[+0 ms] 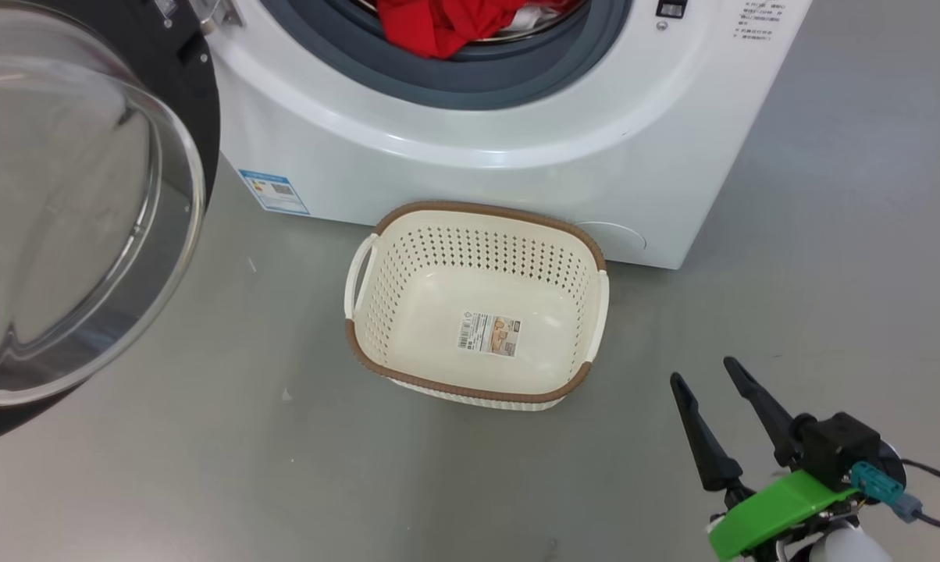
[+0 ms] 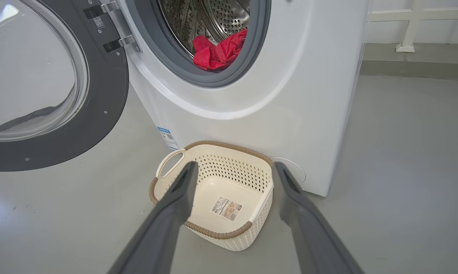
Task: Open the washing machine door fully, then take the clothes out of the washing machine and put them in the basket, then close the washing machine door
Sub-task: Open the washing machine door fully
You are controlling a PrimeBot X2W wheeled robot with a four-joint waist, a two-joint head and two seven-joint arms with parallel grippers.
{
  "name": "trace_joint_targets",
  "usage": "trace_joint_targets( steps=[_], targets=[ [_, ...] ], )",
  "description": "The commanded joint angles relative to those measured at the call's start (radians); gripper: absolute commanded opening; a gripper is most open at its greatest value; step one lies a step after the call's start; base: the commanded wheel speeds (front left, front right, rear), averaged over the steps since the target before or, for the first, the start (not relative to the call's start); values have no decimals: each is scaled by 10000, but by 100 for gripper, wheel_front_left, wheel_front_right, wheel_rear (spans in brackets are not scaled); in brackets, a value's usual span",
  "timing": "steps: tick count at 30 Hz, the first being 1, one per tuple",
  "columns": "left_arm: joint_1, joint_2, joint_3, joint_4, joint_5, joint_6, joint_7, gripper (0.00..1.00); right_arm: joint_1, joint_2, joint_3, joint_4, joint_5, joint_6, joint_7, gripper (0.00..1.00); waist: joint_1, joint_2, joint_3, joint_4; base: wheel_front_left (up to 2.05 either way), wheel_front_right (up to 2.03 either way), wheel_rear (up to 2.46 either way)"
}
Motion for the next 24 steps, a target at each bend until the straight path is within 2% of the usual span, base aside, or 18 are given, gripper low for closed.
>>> trace_joint_targets(
  steps=[1, 11, 24],
  targets=[
    [-291, 858, 410, -119, 111, 29, -51, 0, -250, -36, 171, -209, -136, 63, -93, 100, 0, -1, 16, -24, 0, 0, 0],
    [-317, 941, 510, 331, 172, 29, -51, 0, -267, 15, 190, -117, -90, 63, -93, 100, 0, -1, -236, -70, 0, 0, 0],
    [997, 235, -250, -990, -448, 29, -51, 0, 47, -41, 259, -82, 159, 63, -93, 100, 0, -1, -1033, 121, 0, 0, 0]
  ],
)
